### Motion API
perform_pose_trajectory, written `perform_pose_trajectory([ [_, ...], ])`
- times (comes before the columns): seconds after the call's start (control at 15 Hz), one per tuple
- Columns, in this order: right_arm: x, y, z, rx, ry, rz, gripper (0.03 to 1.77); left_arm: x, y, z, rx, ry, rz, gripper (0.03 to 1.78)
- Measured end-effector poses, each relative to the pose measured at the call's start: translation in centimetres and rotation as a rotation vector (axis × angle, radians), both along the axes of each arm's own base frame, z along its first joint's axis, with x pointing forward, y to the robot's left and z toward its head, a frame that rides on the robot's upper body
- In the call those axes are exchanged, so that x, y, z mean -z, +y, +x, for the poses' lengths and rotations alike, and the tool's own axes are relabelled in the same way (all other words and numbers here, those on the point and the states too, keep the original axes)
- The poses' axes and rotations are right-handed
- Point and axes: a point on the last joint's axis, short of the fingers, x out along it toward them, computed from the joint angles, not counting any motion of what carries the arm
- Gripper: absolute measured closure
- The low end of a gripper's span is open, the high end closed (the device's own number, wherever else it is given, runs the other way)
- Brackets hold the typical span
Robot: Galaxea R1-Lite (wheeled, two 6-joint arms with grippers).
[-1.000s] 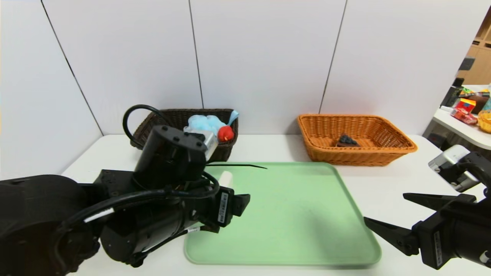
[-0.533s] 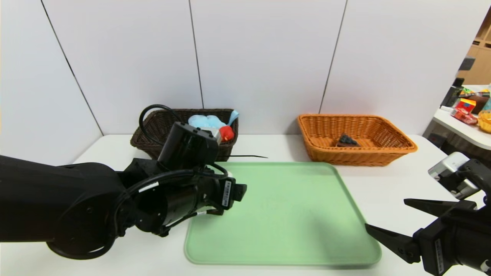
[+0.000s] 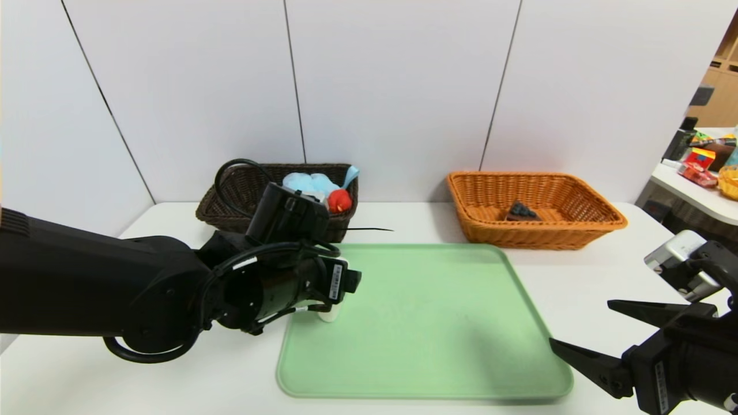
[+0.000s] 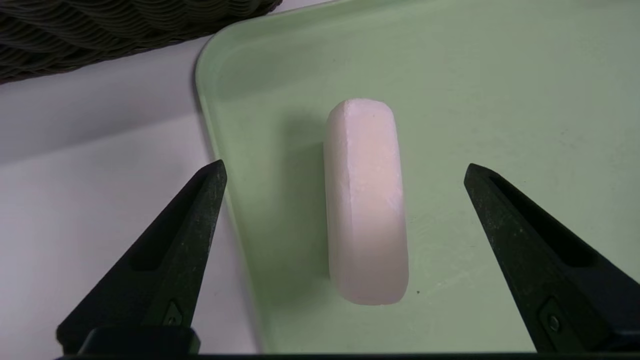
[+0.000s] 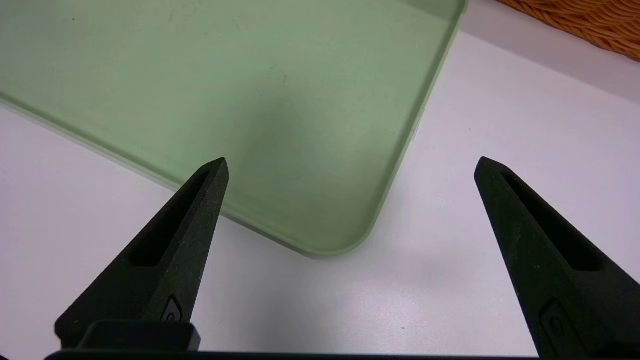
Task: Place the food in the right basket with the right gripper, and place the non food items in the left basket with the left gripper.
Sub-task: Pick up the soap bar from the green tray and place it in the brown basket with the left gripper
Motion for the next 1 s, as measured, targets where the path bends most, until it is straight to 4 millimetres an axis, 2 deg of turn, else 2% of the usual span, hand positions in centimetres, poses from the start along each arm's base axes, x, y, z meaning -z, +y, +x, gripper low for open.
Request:
perform_pose_trajectory([
  [0.6, 0.3, -0.1, -0.1, -0.001, 0.01, -0.005, 0.1, 2.3, -0.8, 0.8, -0.001, 0.051, 0.038, 0.12],
  [1.0, 0.4, -0.1, -0.1, -0.008, 0.015, -0.007, 0.1, 2.9, -0.7, 1.1, -0.018, 0.07, 0.04, 0.12],
])
